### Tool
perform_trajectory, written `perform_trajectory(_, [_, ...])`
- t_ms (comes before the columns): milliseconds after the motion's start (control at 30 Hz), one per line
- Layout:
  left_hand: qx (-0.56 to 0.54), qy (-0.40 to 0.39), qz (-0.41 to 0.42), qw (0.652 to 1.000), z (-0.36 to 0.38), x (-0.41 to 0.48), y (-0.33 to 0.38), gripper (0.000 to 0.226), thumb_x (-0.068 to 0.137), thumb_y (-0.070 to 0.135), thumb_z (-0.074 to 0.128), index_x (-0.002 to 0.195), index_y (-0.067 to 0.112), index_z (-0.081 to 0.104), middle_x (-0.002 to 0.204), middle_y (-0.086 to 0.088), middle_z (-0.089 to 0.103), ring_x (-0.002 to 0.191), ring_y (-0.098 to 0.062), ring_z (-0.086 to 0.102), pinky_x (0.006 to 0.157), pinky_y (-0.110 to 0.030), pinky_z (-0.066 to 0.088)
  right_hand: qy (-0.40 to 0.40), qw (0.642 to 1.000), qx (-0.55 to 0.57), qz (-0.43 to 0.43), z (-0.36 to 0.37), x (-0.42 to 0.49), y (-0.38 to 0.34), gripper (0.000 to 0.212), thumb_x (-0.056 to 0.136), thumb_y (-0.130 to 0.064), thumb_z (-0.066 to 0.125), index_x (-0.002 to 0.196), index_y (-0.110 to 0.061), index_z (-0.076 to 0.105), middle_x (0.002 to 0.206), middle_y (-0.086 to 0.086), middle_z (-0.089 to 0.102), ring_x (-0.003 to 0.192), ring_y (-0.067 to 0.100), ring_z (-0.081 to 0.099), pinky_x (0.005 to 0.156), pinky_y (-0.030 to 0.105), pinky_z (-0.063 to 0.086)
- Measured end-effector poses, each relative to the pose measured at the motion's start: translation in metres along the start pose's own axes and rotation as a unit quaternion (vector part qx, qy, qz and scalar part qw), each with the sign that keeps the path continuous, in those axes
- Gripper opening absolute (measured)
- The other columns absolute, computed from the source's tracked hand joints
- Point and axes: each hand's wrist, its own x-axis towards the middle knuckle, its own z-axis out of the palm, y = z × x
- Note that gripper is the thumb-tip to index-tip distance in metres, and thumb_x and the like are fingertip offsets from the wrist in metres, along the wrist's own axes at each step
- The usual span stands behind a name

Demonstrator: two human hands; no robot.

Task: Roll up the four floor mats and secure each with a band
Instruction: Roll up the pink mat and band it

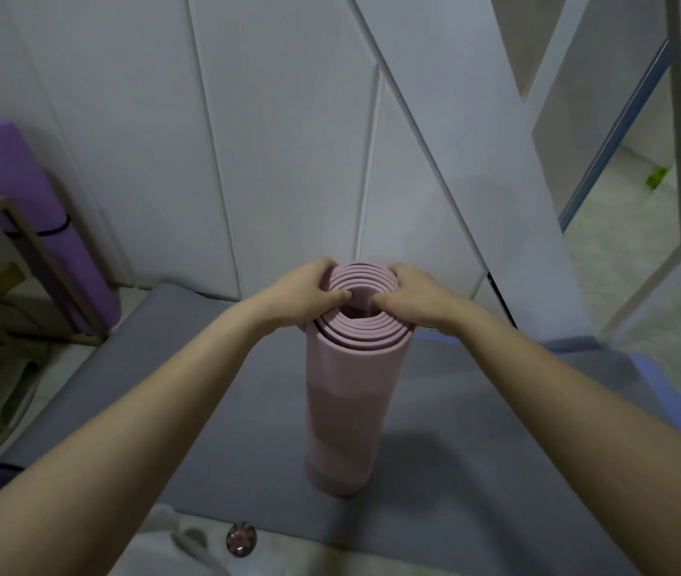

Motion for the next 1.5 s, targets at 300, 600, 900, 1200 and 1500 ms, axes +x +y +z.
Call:
perform_trajectory(300, [0.184,0.067,-0.034,0.98,0.014,-0.006,0.001,0.046,0.099,0.025,0.039,0.142,0.011,0.029,0.136,-0.023,0.046,0.122,-0.037,0.046,0.096,-0.038,0.036,0.08,0.994,0.072,0.023,0.029,-0.003,-0.007,0.062,0.08,-0.022,0.069,0.131,-0.005,0.038,0.132,0.013,0.049,0.119,0.028,0.05,0.093,0.029,0.039])
perform_trajectory(600, [0.082,0.06,-0.076,0.992,-0.005,-0.025,-0.011,0.053,0.083,0.029,0.063,0.13,0.018,0.04,0.109,-0.009,0.058,0.085,-0.031,0.063,0.063,-0.038,0.058,0.104,0.993,0.064,0.001,0.046,-0.01,-0.019,0.053,0.078,-0.009,0.064,0.13,-0.011,0.05,0.126,0.009,0.06,0.117,0.026,0.054,0.092,0.027,0.042])
perform_trajectory(900, [0.093,0.211,-0.072,0.97,-0.023,-0.068,-0.052,0.031,0.088,0.016,0.052,0.118,0.006,0.049,0.118,-0.018,0.06,0.11,-0.036,0.053,0.082,-0.035,0.04,0.11,0.978,0.08,-0.156,0.077,-0.014,-0.067,0.054,0.074,-0.003,0.062,0.127,-0.009,0.053,0.123,0.009,0.062,0.115,0.024,0.056,0.095,0.023,0.038])
perform_trajectory(1200, [0.117,0.285,-0.023,0.951,-0.04,-0.109,-0.104,0.039,0.091,0.01,0.05,0.13,0.008,0.043,0.127,-0.013,0.05,0.114,-0.033,0.052,0.09,-0.046,0.043,0.001,0.984,-0.12,-0.133,0.118,-0.009,-0.119,0.047,0.077,-0.024,0.062,0.121,-0.011,0.053,0.118,0.017,0.062,0.111,0.037,0.056,0.089,0.037,0.046])
perform_trajectory(1500, [0.135,0.308,-0.068,0.939,-0.043,-0.164,-0.183,0.048,0.091,0.026,0.045,0.134,0.007,0.039,0.13,-0.01,0.045,0.117,-0.028,0.048,0.084,-0.049,0.047,-0.031,0.969,-0.093,-0.226,0.209,-0.022,-0.152,0.059,0.083,-0.016,0.058,0.138,-0.018,0.038,0.131,0.012,0.054,0.12,0.034,0.05,0.094,0.036,0.039])
